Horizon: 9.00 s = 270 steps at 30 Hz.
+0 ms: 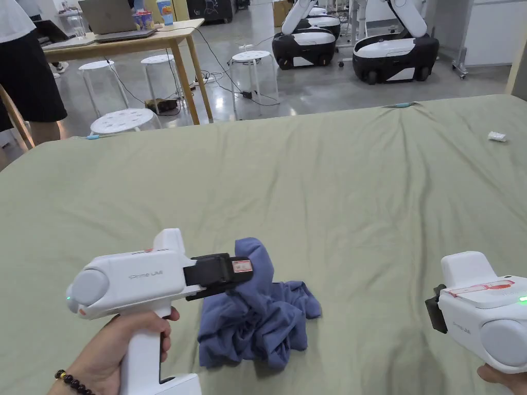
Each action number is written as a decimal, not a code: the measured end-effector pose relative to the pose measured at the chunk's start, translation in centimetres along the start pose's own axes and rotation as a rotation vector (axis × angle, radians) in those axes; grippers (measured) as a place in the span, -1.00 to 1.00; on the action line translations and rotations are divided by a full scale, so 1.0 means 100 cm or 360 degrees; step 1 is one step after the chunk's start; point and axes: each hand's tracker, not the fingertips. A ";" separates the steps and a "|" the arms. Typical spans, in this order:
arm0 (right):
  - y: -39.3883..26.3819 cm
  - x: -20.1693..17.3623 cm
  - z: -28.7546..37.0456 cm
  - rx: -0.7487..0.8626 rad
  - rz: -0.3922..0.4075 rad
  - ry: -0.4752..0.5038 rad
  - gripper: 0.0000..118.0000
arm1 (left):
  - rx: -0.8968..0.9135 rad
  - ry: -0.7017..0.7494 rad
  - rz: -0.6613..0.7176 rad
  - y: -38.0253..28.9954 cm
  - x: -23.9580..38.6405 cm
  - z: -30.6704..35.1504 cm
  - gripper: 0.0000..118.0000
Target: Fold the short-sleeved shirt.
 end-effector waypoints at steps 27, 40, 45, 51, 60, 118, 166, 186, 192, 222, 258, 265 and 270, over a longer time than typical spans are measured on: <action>-0.010 0.012 -0.006 -0.0026 -0.0060 0.0006 -1.00 | -0.0057 0.0034 -0.0006 0.004 -0.007 -0.049 -1.00; -0.010 0.014 0.000 -0.0022 -0.0048 -0.0007 -1.00 | -0.0381 0.0065 -0.0034 -0.039 0.022 -0.126 -1.00; -0.007 0.010 0.003 -0.0007 -0.0021 -0.0019 -1.00 | -0.0070 -0.0132 -0.0045 -0.028 0.049 -0.057 -1.00; 0.027 -0.025 0.001 0.0045 -0.0006 0.0246 -1.00 | 0.0092 -0.0040 -0.0006 -0.005 0.004 0.010 -1.00; 0.087 -0.127 -0.029 0.0074 0.0106 0.0512 -1.00 | 0.0152 0.0166 0.0164 -0.017 -0.043 0.044 -1.00; 0.131 -0.276 -0.036 0.0216 0.0307 0.0675 -1.00 | -0.0107 0.0169 0.0101 0.033 -0.152 0.086 -0.44; 0.197 -0.303 -0.036 0.0432 0.0236 0.0525 -1.00 | 0.0700 0.1224 -0.0464 0.074 -0.053 0.090 -1.00; 0.281 -0.005 -0.013 0.0870 -0.0196 -0.0022 -1.00 | 0.1025 0.1179 -0.1035 0.158 0.145 -0.105 -1.00; 0.292 0.006 -0.044 0.0880 -0.0229 0.0004 -0.99 | 0.1016 0.1198 -0.1004 0.167 0.142 -0.128 -1.00; 0.287 -0.002 -0.040 0.1057 -0.0160 -0.0018 1.00 | 0.1040 0.1266 -0.0803 0.179 0.134 -0.130 1.00; 0.287 -0.003 -0.054 0.1047 -0.0188 -0.0064 1.00 | 0.1047 0.1286 -0.0881 0.184 0.106 -0.130 1.00; 0.286 0.000 -0.054 0.1050 -0.0184 -0.0062 1.00 | 0.1050 0.1280 -0.0893 0.181 0.110 -0.131 1.00; 0.282 0.002 -0.042 0.1058 -0.0226 -0.0077 1.00 | 0.1031 0.1277 -0.0910 0.179 0.111 -0.133 1.00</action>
